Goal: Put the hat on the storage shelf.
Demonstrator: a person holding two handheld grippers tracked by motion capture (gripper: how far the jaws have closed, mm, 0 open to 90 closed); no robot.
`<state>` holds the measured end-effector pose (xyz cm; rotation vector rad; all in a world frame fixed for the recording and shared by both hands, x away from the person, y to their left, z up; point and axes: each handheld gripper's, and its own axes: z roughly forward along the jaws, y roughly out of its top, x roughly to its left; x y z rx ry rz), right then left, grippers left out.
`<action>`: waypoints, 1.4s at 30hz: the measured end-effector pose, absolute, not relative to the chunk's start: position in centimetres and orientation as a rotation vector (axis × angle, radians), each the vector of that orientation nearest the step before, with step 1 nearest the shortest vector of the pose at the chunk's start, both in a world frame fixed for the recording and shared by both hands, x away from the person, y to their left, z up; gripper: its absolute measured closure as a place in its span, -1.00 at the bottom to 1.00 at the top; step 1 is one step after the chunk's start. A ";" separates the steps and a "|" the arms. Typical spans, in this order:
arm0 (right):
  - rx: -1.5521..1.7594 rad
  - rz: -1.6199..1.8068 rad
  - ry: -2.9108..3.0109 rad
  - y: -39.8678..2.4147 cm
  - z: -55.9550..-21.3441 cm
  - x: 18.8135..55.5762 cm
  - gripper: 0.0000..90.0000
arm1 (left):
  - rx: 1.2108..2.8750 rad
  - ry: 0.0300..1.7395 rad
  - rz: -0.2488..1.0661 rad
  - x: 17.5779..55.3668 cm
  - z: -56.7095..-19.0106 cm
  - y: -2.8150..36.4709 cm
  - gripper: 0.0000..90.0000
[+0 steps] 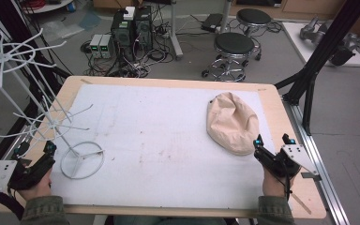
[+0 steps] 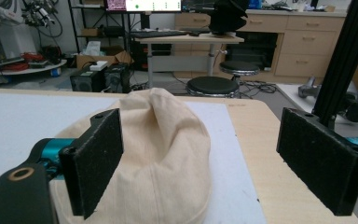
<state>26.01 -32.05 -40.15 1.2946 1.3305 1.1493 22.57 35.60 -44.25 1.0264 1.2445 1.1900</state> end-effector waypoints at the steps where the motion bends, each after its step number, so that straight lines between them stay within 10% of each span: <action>1: 1.303 1.165 1.338 -32.3 -39.6 26.4 -0.70 | 1.024 1.246 1.190 22.5 -44.2 35.6 -0.51; 42: 1.455 1.079 1.523 -31.1 -36.4 36.9 -0.70 | 1.010 1.248 1.191 22.5 -44.3 35.6 -0.51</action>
